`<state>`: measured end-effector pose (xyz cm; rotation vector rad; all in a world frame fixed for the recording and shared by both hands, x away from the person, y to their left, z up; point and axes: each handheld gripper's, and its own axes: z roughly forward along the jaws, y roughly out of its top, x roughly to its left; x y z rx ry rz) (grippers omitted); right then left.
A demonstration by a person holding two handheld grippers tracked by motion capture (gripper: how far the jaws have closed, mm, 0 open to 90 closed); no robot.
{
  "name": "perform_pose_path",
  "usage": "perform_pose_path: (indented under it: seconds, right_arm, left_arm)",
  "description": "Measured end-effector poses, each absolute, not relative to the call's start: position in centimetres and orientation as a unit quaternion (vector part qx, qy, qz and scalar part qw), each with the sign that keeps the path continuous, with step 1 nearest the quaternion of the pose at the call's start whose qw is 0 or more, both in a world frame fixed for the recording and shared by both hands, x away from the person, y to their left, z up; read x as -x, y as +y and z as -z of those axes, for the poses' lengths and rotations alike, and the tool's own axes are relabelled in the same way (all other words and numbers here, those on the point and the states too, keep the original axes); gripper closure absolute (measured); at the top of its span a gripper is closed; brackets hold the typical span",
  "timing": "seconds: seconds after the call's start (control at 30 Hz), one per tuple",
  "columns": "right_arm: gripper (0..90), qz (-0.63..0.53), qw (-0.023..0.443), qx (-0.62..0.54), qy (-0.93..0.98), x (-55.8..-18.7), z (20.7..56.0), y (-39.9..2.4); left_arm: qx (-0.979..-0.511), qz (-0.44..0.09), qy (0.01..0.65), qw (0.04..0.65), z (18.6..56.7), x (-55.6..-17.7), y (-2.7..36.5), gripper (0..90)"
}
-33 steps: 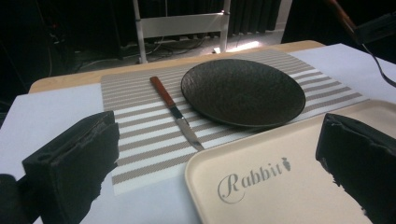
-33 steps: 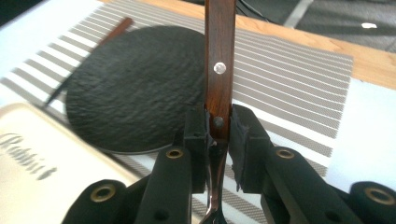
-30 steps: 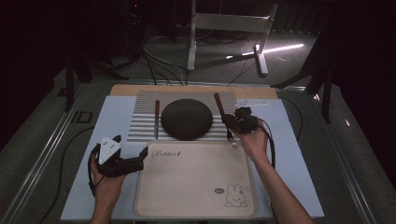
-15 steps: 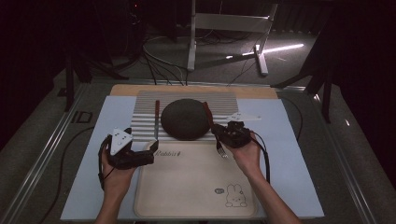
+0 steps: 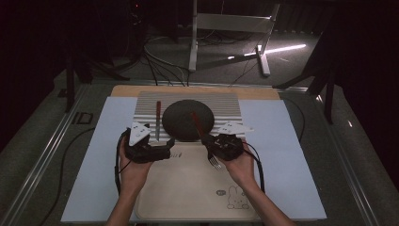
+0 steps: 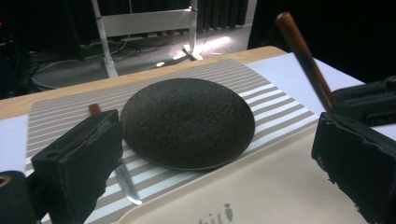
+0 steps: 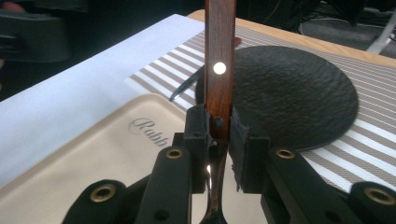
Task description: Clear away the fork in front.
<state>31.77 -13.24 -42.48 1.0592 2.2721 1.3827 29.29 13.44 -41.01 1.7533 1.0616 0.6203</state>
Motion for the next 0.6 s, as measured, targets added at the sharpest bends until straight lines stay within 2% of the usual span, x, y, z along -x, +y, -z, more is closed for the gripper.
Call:
perform_pose_path:
  seconds: [0.23,0.33,0.5,0.6]
  right_arm:
    - [78.2,-0.486,0.131,-0.356,0.787,-31.0,42.7,-12.3]
    - [78.2,-0.488,0.132,-0.352,0.788,-30.8,42.8,-11.9]
    - [78.2,-0.497,0.136,-0.344,0.785,-30.3,42.7,-11.4]
    - [78.2,-0.5,0.139,-0.341,0.783,-30.1,42.7,-11.3]
  left_arm:
    - [-0.721,-0.247,0.435,0.479,40.9,-29.8,11.5,7.4]
    - [-0.715,-0.243,0.437,0.489,40.9,-29.9,10.8,17.4]
    - [-0.711,-0.221,0.434,0.507,40.8,-30.0,9.9,29.2]
    - [-0.71,-0.209,0.429,0.518,40.7,-30.1,9.4,40.1]
